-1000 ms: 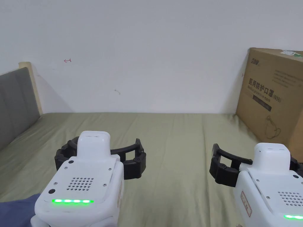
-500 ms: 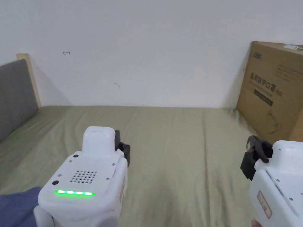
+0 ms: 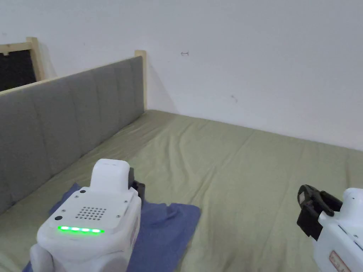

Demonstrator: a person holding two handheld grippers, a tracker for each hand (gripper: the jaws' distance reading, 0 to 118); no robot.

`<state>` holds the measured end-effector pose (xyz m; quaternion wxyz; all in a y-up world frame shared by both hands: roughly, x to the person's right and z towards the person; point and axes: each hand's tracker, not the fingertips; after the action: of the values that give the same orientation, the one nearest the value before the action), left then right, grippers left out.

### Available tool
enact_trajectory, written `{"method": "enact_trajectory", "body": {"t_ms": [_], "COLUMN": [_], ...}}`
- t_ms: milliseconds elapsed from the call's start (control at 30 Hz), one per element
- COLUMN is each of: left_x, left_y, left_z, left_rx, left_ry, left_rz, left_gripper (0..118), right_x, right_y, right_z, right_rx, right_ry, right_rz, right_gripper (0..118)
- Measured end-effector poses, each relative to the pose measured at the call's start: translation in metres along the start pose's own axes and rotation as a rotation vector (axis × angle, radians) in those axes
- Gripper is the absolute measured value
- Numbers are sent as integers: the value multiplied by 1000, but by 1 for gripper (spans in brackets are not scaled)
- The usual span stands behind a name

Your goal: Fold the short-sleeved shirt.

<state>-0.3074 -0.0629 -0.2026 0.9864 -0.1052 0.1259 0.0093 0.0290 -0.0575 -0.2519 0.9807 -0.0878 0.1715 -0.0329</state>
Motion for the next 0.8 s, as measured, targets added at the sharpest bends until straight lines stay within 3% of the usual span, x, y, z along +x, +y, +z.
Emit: {"method": "enact_trajectory", "body": {"t_ms": [100,233,333,433,567,600,633,700,733,800], "left_x": [-46,-67,-65,-61,-64,-63,-63,-58,-57,-56], "left_y": [-13,-21,-22,-31,-90,-106,-116,-130,-138,-146], "left_z": [10,15,2,-50,-131,-146,-156,-175,-183,-199], "left_rx": [-27,-61,-120,-398,-815,-880,-900,-927,-926,-910], "left_ry": [103,128,60,-85,-288,-261,-235,-151,-141,-126], "left_rz": [46,75,95,53,191,190,177,78,53,39], "left_gripper": [0,0,0,0,0,8,31,107,113,111], "right_x": [-31,-39,-30,-14,13,19,23,35,39,49], "right_y": [-1,-4,-9,-14,-24,-28,-30,-38,-42,-50], "right_z": [-16,-26,-26,-22,-19,-18,-16,-16,-16,-18], "right_rx": [-49,-74,-103,-142,-205,-222,-237,-268,-283,-319], "right_ry": [117,131,123,91,44,32,20,-4,-13,-35], "right_rz": [-11,-29,-37,-8,18,15,12,2,-2,-10], "right_gripper": [0,0,0,0,0,0,0,0,0,0]}}
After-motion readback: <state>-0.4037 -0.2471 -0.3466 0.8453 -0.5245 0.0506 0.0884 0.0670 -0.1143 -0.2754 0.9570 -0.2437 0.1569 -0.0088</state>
